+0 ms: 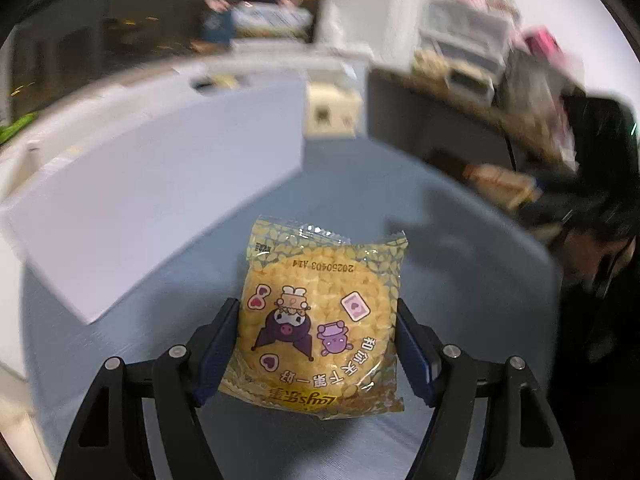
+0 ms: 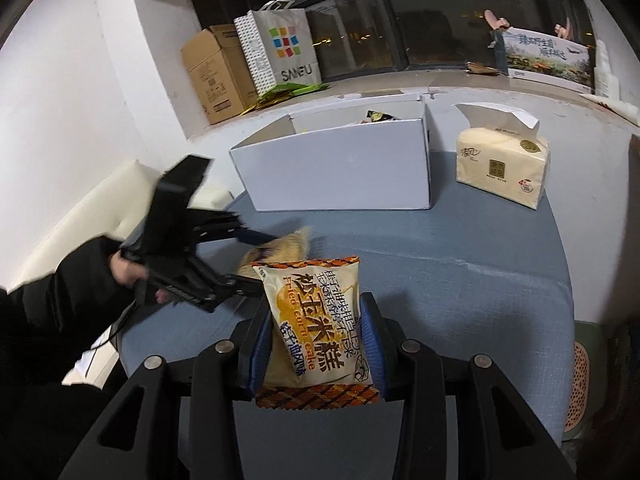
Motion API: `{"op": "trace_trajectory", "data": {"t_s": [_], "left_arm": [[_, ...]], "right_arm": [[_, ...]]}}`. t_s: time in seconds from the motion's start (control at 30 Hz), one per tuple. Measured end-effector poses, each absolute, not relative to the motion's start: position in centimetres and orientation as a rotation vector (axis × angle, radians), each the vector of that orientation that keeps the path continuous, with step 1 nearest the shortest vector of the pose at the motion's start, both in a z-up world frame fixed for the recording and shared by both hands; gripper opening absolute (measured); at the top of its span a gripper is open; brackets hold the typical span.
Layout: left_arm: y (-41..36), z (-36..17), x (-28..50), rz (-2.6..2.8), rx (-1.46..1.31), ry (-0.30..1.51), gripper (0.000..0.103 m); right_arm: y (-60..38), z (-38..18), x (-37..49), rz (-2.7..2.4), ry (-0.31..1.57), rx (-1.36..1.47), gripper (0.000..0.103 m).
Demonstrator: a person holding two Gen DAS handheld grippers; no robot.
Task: Organize snacks
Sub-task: 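Grasp the orange-white cake pack with right tool while left tool grasps Lay's cracker bag, then carry both packs into the white box and open both tools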
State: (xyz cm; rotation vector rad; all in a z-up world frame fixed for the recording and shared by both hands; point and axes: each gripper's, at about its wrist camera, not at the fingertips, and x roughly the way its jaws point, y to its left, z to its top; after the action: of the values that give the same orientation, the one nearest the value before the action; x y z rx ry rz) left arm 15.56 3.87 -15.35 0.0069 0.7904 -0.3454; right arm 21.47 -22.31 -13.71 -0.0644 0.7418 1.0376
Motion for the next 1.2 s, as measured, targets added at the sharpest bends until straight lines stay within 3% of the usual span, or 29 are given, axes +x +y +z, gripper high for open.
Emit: {"op": "trace_trajectory", "data": {"t_s": [0.27, 0.53, 0.73, 1.03, 1.07, 1.1, 1.13, 1.17, 1.2], "left_arm": [[6.3, -8.4, 10.3, -0.132, -0.191, 0.552, 0.077], [10.9, -2.6, 13.3, -0.041, -0.251, 0.453, 0.078], [15.0, -2.6, 20.7, 0.009, -0.321, 0.483, 0.077], [18.8, -5.1, 27.3, 0.052, -0.385, 0.554, 0.078], [19.0, -5.3, 27.6, 0.042, -0.387, 0.570, 0.079], [19.2, -5.6, 27.9, 0.040, -0.390, 0.594, 0.089], [19.3, -5.8, 28.0, 0.065, -0.385, 0.611, 0.103], [19.5, -5.9, 27.8, 0.080, -0.377, 0.606, 0.103], [19.5, -5.9, 27.5, 0.082, -0.367, 0.600, 0.103]], "right_arm": [[-19.4, -11.6, 22.9, 0.956, 0.701, -0.031, 0.044], [-13.8, -6.4, 26.6, 0.901, 0.649, -0.038, 0.045], [-8.2, -3.0, 32.4, 0.889, 0.664, 0.002, 0.045], [-1.7, -3.2, 39.3, 0.871, 0.747, -0.016, 0.045], [-1.4, -3.3, 39.7, 0.880, 0.758, -0.005, 0.045], [-1.1, -3.4, 40.0, 0.896, 0.771, 0.010, 0.045], [-0.8, -3.6, 40.3, 0.905, 0.783, 0.024, 0.046], [-0.6, -3.7, 40.5, 0.903, 0.791, 0.031, 0.052], [-0.5, -3.9, 40.7, 0.902, 0.805, 0.044, 0.075]]}}
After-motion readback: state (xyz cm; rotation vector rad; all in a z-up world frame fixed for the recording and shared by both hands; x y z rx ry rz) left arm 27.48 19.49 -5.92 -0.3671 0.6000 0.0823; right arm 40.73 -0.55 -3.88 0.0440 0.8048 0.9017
